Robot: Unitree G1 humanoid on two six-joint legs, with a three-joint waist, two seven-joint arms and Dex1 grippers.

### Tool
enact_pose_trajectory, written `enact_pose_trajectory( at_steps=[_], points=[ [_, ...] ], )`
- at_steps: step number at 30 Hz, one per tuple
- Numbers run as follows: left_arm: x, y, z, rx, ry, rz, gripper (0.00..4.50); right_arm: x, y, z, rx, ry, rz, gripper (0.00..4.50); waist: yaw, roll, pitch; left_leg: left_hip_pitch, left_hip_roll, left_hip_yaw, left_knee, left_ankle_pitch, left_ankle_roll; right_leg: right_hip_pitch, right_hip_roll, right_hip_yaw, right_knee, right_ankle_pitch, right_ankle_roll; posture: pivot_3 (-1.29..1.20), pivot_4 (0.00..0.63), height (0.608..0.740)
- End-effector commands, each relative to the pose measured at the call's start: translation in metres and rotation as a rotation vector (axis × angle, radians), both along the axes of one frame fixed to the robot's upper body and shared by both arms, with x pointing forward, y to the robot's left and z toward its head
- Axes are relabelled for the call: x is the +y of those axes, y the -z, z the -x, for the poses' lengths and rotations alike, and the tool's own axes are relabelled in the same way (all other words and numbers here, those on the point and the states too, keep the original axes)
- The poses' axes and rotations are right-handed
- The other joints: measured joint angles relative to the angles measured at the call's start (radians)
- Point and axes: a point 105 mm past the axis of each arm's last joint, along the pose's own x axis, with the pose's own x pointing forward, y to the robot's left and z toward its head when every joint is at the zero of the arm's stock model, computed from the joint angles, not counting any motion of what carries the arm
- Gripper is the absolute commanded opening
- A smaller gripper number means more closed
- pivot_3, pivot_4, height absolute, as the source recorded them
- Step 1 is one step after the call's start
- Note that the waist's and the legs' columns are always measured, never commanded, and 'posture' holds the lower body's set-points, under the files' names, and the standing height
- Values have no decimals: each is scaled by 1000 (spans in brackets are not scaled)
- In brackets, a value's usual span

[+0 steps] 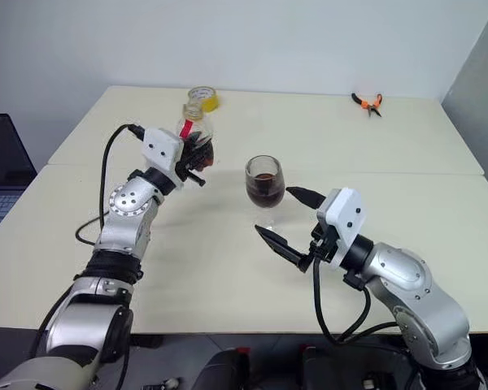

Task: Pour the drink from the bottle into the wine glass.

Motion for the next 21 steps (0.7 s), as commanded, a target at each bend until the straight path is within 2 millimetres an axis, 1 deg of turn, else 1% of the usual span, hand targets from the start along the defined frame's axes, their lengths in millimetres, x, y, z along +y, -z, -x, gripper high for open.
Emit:
enact_pose_trajectory(
  at_steps=[1,5,11,17,21],
  points=[
    [16,4,2,50,-89,126,689,0,-13,5,-7,-9,12,4500,-2,0,0,0,0,0,0,0,0,0,0,0,0,0,0,0,150,740],
    [24,17,3,90,-163,186,689,3,-14,6,7,-54,52,4500,3,-1,0,-1,0,-1,0,0,1,0,0,-1,0,0,0,0,150,740],
    [23,35,1,145,-197,231,689,6,-16,6,-11,-74,90,4500,5,-1,-1,-1,0,0,0,-1,1,0,0,-1,0,0,0,0,150,740],
    [29,46,-2,172,-238,226,689,11,-16,7,-19,-92,97,4500,5,-1,-1,-1,0,0,0,-1,1,0,0,-1,0,0,0,0,150,740],
    [35,49,-5,159,-283,175,689,13,-16,8,-21,-95,97,4500,5,-2,-1,0,0,0,0,-1,1,0,0,-1,0,0,0,0,150,740]
  ],
)
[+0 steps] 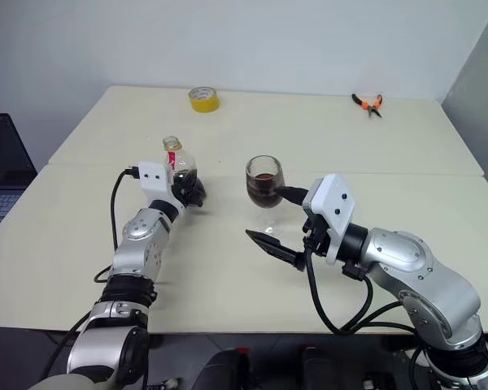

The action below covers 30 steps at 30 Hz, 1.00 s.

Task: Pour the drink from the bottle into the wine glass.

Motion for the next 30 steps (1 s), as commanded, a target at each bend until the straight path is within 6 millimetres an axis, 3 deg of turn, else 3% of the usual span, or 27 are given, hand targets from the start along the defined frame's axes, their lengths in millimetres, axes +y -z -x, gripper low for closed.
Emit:
enact_pose_trajectory(
  at_steps=[1,5,12,13,20,24,27,30],
  points=[
    [11,-12,-4,-54,-59,-54,689,5,-10,7,-55,-27,-11,4500,0,0,0,0,0,0,0,0,0,0,0,0,0,0,0,0,150,740],
    [9,-8,-3,-53,-50,8,2065,4,-7,8,-48,-34,-5,4500,0,0,0,0,0,0,0,0,0,0,0,0,0,0,0,0,150,740],
    [7,-2,10,-67,-24,-44,4342,1,-3,8,-38,-37,-1,4500,0,0,0,0,0,0,0,0,0,0,0,0,0,0,0,0,150,740],
    [8,-2,13,-70,-31,-55,4487,1,-2,8,-40,-37,1,4500,0,0,0,0,0,0,0,0,0,0,0,0,0,0,0,0,150,740],
    [15,-1,42,-69,-37,-41,4487,-17,-2,5,-145,59,-37,4500,1,0,0,0,0,0,-1,0,0,0,0,0,-1,0,0,0,150,740],
    [19,4,63,-42,-92,-39,4487,-40,28,-3,-77,176,-75,4500,2,-3,-2,0,0,0,-1,0,0,1,0,0,-1,0,0,0,150,740],
    [25,13,75,7,-132,-23,4487,-68,58,-22,-52,401,-160,4500,8,-4,-4,1,1,0,-1,0,0,2,0,0,-3,0,0,0,150,740],
    [31,14,80,4,-158,-10,4487,-100,70,-40,-98,650,-254,4500,11,-4,-4,2,1,1,-2,0,0,2,0,1,-1,0,0,0,150,740]
  ],
)
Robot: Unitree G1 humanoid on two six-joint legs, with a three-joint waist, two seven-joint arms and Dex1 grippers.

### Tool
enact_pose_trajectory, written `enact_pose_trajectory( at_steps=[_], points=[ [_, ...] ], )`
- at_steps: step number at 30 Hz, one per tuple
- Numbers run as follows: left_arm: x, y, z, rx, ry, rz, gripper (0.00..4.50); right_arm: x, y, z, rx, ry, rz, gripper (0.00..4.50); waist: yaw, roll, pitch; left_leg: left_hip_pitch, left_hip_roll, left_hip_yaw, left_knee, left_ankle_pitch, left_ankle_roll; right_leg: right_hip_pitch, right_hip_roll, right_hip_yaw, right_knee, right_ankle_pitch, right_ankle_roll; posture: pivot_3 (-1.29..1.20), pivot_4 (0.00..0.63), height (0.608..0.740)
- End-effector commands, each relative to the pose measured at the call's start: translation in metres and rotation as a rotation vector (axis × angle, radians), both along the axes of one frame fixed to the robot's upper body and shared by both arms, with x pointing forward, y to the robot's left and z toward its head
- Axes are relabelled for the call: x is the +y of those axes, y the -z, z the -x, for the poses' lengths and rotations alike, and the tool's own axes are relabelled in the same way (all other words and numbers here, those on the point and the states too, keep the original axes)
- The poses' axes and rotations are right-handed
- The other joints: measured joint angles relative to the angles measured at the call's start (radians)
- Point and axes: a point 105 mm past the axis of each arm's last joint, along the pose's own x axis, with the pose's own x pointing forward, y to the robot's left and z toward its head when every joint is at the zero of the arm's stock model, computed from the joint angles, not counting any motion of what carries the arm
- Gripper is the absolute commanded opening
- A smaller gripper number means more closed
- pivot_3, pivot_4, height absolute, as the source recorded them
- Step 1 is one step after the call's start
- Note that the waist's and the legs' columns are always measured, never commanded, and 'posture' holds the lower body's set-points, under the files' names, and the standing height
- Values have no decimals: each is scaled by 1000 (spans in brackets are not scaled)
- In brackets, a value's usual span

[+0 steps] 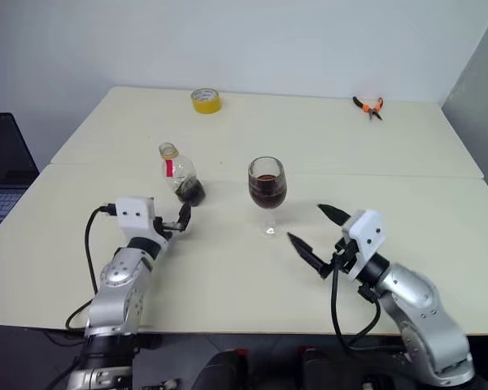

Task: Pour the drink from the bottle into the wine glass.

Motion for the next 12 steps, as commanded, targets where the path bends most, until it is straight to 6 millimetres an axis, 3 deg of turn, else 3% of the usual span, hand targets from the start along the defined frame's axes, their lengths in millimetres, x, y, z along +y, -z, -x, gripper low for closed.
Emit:
enact_pose_trajectory(
  at_steps=[1,5,12],
  points=[
    [6,-21,5,-93,-26,8,4487,-42,-8,-17,-147,308,-72,4500,1,0,0,0,0,0,0,0,0,0,0,0,0,0,0,0,150,740],
    [6,-22,6,-104,-16,-29,4487,-72,6,-23,-153,486,-132,4500,4,1,-1,0,0,1,0,0,0,0,0,1,0,0,0,0,150,740],
    [6,-27,7,-152,-6,-50,4487,-75,11,-25,-140,480,-137,4500,4,2,-1,1,0,1,-1,0,0,0,0,1,-1,0,0,0,150,740]
  ],
)
